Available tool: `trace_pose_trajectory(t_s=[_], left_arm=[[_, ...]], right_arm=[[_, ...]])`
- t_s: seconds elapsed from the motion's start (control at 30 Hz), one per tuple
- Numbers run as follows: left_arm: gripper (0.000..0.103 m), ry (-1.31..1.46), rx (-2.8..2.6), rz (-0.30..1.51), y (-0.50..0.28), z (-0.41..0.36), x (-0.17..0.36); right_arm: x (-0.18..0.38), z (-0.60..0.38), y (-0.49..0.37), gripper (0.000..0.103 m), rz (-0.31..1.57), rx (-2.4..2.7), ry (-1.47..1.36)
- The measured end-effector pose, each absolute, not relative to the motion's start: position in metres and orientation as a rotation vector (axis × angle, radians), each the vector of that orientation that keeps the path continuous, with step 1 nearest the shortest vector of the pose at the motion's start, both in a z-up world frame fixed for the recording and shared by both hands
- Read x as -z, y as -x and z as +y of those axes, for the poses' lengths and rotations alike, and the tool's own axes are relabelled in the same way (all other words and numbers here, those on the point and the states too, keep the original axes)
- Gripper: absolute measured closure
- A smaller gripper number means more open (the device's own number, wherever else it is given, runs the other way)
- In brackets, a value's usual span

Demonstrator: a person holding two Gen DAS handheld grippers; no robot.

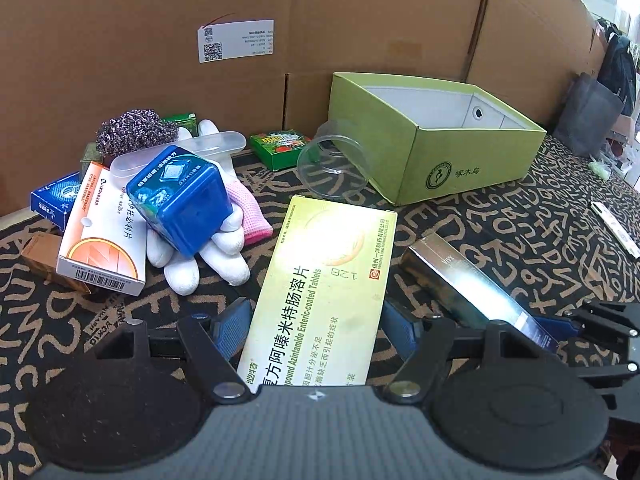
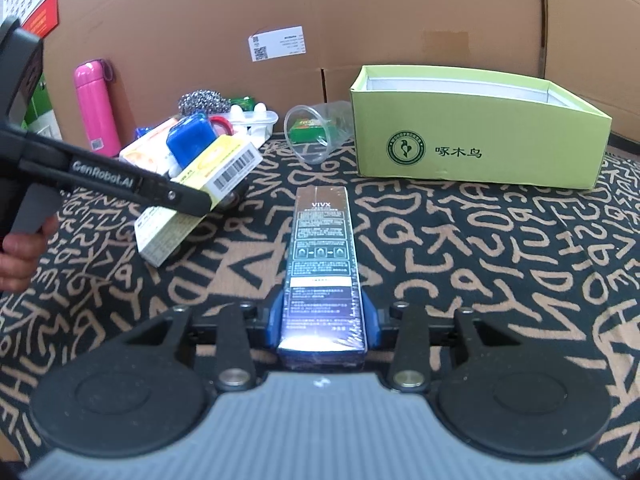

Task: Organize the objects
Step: 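Carry both held boxes over the open lime-green shoebox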

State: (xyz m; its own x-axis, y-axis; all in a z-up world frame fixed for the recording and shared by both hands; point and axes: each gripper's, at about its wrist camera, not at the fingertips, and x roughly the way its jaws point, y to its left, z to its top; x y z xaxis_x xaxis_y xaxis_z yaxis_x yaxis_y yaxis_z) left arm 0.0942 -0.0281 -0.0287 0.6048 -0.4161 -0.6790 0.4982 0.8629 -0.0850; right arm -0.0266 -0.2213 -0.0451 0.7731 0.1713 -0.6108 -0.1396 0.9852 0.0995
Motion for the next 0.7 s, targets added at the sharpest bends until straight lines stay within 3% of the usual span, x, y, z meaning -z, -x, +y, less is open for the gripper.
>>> trace_pose_trajectory(t_s=[0.7], left_arm=[[0.029,-0.155,0.529,0.753,-0.0877,-0.0371,0.0313]], right_arm=[[0.0446,-0.2228,0.0312,0.063,0.658,-0.179,-0.067]])
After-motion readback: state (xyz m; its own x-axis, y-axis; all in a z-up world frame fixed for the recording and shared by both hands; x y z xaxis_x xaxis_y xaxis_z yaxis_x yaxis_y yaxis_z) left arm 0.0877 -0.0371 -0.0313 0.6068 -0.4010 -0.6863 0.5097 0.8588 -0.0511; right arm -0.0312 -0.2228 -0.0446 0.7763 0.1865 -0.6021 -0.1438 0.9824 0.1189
